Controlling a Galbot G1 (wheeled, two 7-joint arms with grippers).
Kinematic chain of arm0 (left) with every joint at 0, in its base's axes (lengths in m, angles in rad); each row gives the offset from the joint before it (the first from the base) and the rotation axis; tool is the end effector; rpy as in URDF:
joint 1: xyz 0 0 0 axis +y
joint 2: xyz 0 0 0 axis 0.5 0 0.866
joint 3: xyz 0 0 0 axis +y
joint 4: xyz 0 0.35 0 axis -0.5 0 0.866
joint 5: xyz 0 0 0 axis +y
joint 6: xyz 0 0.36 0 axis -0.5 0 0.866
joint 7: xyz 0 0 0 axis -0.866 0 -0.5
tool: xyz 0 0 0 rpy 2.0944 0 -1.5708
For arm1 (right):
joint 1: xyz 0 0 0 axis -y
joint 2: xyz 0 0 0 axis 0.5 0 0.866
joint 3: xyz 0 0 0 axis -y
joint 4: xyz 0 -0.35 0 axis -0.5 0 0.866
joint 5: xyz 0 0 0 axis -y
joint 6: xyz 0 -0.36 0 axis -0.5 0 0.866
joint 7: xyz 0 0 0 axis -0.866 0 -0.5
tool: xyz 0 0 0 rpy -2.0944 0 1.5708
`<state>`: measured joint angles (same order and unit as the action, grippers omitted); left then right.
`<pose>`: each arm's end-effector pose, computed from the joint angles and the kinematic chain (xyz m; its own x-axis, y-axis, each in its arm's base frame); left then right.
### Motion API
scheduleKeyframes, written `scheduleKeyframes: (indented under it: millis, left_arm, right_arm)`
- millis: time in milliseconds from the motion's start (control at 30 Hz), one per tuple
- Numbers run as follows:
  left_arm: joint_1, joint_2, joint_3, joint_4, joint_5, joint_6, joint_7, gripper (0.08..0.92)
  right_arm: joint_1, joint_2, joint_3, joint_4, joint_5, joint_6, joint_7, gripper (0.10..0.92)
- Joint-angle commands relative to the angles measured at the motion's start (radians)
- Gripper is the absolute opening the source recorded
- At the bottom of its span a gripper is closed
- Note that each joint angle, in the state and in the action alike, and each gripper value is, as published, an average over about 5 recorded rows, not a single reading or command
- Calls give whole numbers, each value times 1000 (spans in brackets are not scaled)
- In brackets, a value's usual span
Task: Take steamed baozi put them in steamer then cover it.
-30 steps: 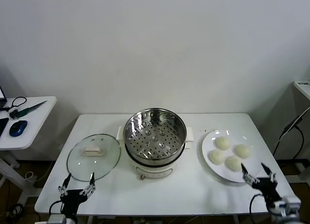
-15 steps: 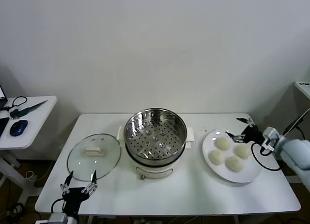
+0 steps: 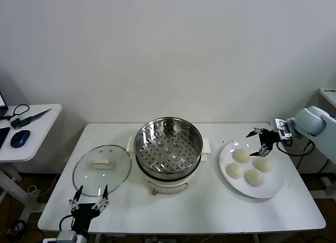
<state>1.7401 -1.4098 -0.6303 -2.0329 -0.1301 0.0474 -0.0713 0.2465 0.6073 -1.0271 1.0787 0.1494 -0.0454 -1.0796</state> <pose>0.1305 0.0643 -0.3444 -0.9611 -0.0966 0.2588 -0.0773 0.9935 0.0836 0.5378 -0.2461 -0.1463 -0.2151 -0.1735 0.9611 -0.9763 0.0132 -0.2161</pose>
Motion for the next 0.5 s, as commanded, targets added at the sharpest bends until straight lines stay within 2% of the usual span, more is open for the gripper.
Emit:
scheduleKeyframes:
  millis: [33,500]
  left_arm:
    - [1,0,2,6,2,-1,1,823]
    - [11,-1,0,25,8,-15,-3,823]
  right_arm:
    - [181,88,-326,-109,-41,-37,-65,823]
    - [-72,264,-73,-285,-63,-61,42,823]
